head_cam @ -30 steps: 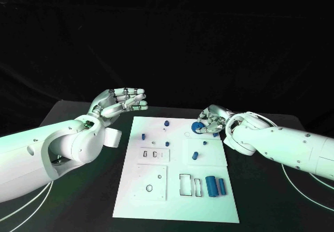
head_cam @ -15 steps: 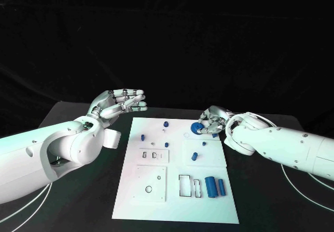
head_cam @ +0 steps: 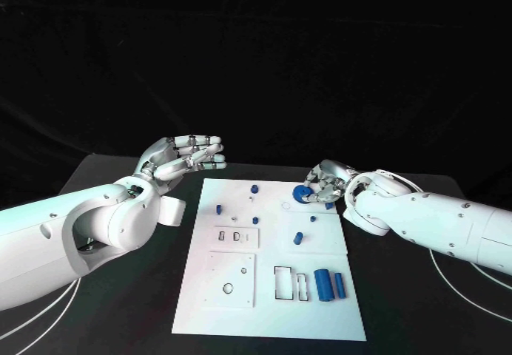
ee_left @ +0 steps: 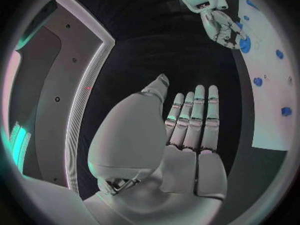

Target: Assemble the parts on the task board

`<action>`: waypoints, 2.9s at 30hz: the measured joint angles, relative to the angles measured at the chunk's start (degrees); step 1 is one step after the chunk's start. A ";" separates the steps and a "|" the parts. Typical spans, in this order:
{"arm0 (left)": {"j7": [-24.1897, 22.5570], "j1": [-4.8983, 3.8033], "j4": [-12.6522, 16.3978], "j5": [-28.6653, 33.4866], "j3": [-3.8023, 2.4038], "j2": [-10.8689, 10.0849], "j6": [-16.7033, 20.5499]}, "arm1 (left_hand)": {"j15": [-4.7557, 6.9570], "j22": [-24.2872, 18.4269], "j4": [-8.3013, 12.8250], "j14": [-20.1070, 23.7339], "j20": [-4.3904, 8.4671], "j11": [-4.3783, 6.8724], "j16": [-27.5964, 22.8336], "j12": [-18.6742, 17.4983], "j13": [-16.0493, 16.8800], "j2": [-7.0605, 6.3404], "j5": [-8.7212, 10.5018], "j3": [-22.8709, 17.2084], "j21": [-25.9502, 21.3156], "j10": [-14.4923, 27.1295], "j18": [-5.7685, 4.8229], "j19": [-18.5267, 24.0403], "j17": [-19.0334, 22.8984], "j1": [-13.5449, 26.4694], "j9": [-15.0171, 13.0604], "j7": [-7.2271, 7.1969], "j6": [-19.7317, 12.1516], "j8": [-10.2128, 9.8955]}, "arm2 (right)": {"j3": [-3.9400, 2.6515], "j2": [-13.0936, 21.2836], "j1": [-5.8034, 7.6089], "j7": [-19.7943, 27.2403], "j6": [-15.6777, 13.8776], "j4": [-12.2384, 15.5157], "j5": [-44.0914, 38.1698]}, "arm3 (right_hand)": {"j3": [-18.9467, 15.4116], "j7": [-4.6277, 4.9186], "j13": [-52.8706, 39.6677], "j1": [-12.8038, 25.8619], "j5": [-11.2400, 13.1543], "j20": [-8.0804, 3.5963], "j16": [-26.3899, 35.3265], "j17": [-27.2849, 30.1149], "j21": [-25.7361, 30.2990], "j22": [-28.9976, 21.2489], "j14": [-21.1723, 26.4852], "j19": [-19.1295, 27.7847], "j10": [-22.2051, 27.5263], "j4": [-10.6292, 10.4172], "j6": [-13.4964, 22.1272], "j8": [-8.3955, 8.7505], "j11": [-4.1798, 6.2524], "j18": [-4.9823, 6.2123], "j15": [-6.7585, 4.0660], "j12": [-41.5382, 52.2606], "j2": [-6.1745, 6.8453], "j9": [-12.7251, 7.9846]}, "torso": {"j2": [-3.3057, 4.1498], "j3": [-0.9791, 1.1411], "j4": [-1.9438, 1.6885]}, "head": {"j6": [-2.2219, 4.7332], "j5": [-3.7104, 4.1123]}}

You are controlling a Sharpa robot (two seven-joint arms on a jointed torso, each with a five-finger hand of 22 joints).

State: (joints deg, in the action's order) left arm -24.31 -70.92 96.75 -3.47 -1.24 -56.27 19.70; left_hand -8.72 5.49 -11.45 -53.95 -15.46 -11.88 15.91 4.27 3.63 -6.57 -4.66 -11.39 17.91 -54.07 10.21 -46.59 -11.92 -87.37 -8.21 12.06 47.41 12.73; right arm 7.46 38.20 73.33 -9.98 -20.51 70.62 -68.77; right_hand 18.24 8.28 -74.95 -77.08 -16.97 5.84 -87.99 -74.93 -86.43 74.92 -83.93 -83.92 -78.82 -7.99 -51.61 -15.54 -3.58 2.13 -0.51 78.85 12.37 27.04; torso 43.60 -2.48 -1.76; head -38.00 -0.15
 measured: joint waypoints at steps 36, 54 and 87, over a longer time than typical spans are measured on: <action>0.06 0.00 -0.23 0.12 0.00 0.04 -0.88 | 0.00 -0.05 0.00 0.00 0.00 0.00 0.00 0.00 0.00 0.00 0.00 0.00 0.00 0.00 0.00 0.00 -0.06 0.00 0.05 0.00 0.00 0.00 | -0.08 -2.40 0.19 -5.11 -10.26 13.21 -18.68 | 6.23 -0.61 0.01 1.03 -0.34 -0.42 -0.22 0.02 -1.54 -0.02 0.00 0.01 -0.82 -0.56 -2.13 -1.00 0.82 -0.88 -0.43 0.24 0.84 0.37 | 0.02 0.01 -0.02 | 0.44 -0.65; 0.27 0.00 -0.25 0.14 0.01 0.53 -1.15 | 0.00 -0.13 0.00 0.00 0.00 0.00 0.00 0.00 0.00 0.00 0.00 0.00 0.00 0.00 0.01 0.00 -0.12 0.00 0.05 0.00 -0.42 0.00 | 0.49 -10.06 -1.68 -5.58 -10.76 6.53 -22.19 | 6.64 -0.63 0.02 1.32 -0.30 -0.42 -0.22 0.03 -1.54 0.03 0.00 0.01 -0.81 -0.60 -2.12 -1.01 0.82 -0.88 -0.43 0.23 1.14 0.37 | 0.12 -0.04 -0.12 | 0.65 -0.89; 0.46 -0.01 -0.29 0.15 0.00 0.70 -1.36 | 0.00 -0.11 0.00 0.00 0.00 0.00 0.00 0.01 0.00 0.00 0.00 0.00 0.00 0.00 0.00 0.00 -0.10 0.00 0.04 0.00 -0.41 0.00 | 0.69 -13.88 -2.53 -5.05 -9.68 1.49 -23.38 | 7.34 -0.75 0.04 1.69 0.03 -0.41 -0.22 -0.01 -1.76 0.01 0.00 0.01 -0.81 -0.56 -1.98 -0.58 0.82 -0.87 -0.43 0.23 1.53 0.20 | 0.05 0.05 0.01 | 0.09 -1.35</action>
State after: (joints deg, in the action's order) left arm -23.85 -70.93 96.47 -3.32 -1.23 -55.57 18.34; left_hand -8.72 5.38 -11.45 -53.95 -15.46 -11.88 15.91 4.28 3.63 -6.57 -4.66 -11.39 17.91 -54.07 10.21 -46.59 -12.02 -87.38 -8.17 12.06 46.99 12.73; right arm 8.15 24.32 70.80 -15.03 -30.19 72.11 -92.15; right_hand 25.58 7.53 -74.91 -75.39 -16.94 5.43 -88.21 -74.94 -88.19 74.92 -83.93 -83.91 -79.63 -8.55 -53.58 -16.13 -2.76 1.26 -0.94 79.08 13.90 27.23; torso 43.65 -2.43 -1.75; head -37.91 -1.50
